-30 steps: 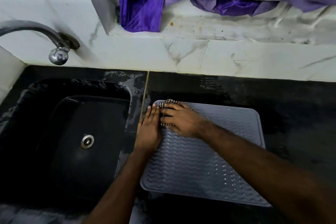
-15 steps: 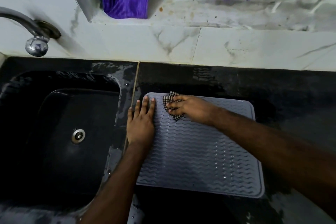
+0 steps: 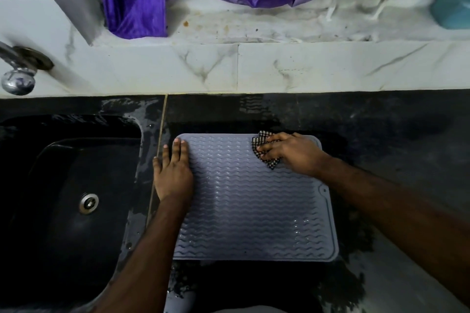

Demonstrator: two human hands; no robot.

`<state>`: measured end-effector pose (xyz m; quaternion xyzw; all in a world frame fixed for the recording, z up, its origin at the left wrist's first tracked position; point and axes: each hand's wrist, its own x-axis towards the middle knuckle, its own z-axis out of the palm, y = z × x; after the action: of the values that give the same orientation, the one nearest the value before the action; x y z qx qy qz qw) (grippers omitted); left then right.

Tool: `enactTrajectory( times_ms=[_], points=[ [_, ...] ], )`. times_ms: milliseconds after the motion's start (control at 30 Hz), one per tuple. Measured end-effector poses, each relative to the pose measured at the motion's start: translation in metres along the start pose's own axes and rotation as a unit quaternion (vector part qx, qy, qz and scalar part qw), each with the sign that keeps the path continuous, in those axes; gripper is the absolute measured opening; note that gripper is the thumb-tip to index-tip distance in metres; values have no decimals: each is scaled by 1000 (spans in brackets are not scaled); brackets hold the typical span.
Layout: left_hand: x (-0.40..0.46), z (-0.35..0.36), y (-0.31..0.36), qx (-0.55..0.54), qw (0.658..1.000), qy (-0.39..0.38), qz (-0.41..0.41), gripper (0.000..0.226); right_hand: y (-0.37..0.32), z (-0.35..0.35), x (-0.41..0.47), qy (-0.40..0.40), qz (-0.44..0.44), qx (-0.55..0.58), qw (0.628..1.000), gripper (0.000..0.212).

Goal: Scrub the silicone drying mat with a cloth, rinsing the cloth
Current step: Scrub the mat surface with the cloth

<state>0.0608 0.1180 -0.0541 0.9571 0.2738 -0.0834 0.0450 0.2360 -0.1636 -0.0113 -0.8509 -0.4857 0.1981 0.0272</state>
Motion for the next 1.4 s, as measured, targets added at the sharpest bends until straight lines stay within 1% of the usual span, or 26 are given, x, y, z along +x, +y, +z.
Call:
enactTrajectory(
  times_ms=[233, 400, 467, 533, 600, 667, 700, 767, 833, 900, 967, 1067, 1167, 1300, 1400],
  points=[
    [1, 1, 2, 4, 1000, -8, -8, 67, 23, 6, -34, 38, 87, 12, 995, 50],
    [0, 0, 0, 2, 1000, -15, -2, 68, 27, 16, -47, 125, 186, 92, 970, 48],
    [-1, -1, -1, -1, 1000, -15, 1, 69, 29, 21, -53, 149, 216, 97, 960, 48],
    [-1, -2, -1, -7, 1000, -16, 2, 68, 31, 23, -60, 158, 259, 89, 949, 43],
    [-1, -4, -2, -19, 1000, -17, 7, 67, 31, 20, -65, 153, 303, 68, 938, 32],
    [-2, -7, -8, -43, 999, -12, 25, 68, 24, 12, -65, 140, 318, 20, 937, 23],
    [-3, -9, -12, -65, 997, -9, 36, 68, 18, 7, -62, 145, 314, 6, 938, 21],
    [-8, -12, -20, -129, 990, 5, 56, 65, -4, -3, -51, 184, 280, 27, 942, 25],
    [-16, -13, -28, -188, 980, 38, 60, 58, -39, -11, -28, 225, 209, 63, 950, 38],
    [-25, -11, -32, -236, 967, 70, 64, 54, -83, -13, 4, 219, 117, 96, 964, 53],
    [-35, -6, -36, -255, 961, 76, 69, 55, -128, -5, 37, 185, 29, 103, 977, 54],
    [-46, 0, -41, -244, 966, 63, 51, 54, -175, 13, 75, 139, -46, 32, 989, 53],
    [-50, 8, -47, -201, 978, 40, 48, 57, -196, 25, 93, 112, -55, -19, 992, 53],
    [-49, 14, -43, -124, 991, 21, 44, 59, -193, 38, 90, 83, -59, -68, 993, 47],
    [-50, 15, -35, -87, 995, 22, 32, 58, -182, 34, 83, 72, -77, -109, 988, 52]
  ],
)
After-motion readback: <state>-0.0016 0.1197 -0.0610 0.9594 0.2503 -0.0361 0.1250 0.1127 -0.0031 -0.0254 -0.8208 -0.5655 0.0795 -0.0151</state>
